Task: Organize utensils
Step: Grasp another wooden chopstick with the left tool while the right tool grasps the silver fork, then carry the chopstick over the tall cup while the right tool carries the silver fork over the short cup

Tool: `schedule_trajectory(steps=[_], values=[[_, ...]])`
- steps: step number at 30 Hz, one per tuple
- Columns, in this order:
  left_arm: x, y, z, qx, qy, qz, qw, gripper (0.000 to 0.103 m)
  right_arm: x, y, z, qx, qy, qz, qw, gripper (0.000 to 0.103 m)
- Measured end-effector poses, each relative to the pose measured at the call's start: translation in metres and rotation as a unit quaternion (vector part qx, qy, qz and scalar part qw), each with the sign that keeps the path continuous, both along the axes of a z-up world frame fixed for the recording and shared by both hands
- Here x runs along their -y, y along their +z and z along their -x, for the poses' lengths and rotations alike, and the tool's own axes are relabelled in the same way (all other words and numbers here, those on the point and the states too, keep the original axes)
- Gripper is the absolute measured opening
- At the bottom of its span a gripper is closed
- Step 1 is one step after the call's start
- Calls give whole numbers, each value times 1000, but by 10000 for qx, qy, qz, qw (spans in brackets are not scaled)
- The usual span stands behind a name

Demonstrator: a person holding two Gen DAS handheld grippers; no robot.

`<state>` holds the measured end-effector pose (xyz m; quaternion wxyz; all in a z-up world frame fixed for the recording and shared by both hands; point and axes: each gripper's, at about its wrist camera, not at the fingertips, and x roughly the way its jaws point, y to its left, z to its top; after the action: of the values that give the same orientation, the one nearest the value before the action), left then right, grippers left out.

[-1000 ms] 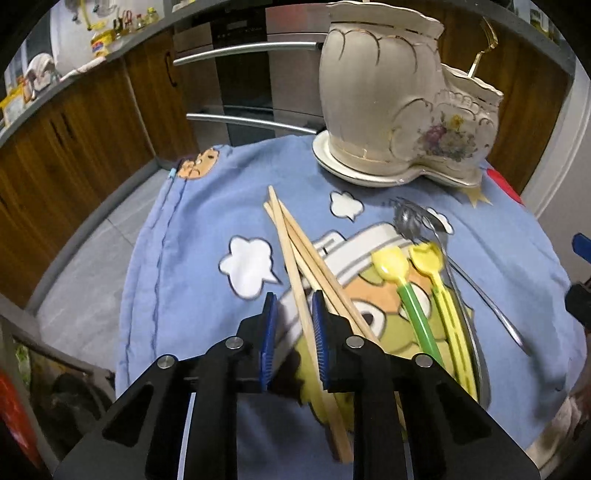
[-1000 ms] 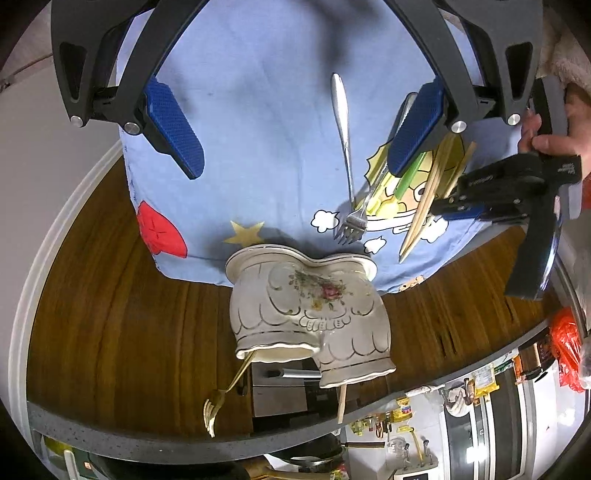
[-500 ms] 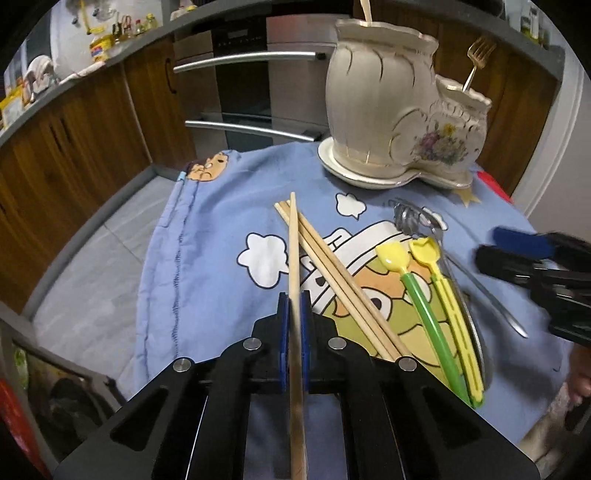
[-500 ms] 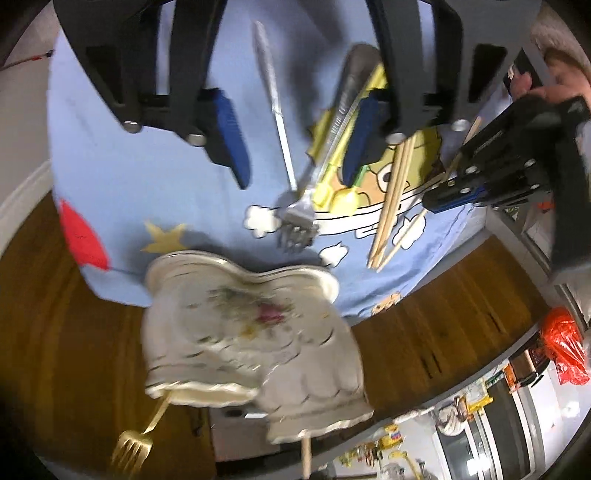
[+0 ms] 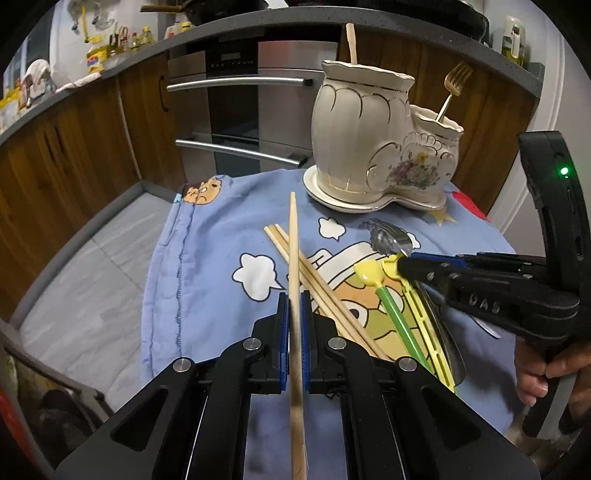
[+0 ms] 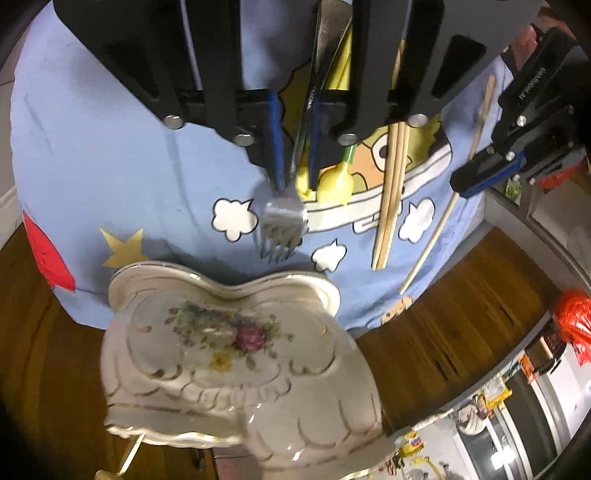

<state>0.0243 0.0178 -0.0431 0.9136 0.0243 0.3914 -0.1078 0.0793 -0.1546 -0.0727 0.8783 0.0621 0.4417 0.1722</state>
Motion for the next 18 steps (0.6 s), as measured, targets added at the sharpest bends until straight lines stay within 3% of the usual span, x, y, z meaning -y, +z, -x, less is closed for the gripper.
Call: schedule_trajectory(steps=[10,18], values=[[3,5,8,117,-62,185,9997,6,14,19,28,518,84,-161,9985,4],[6,14,18,359,-166,315,9987,6,33,40,66,1329,181,-159,9908,2]])
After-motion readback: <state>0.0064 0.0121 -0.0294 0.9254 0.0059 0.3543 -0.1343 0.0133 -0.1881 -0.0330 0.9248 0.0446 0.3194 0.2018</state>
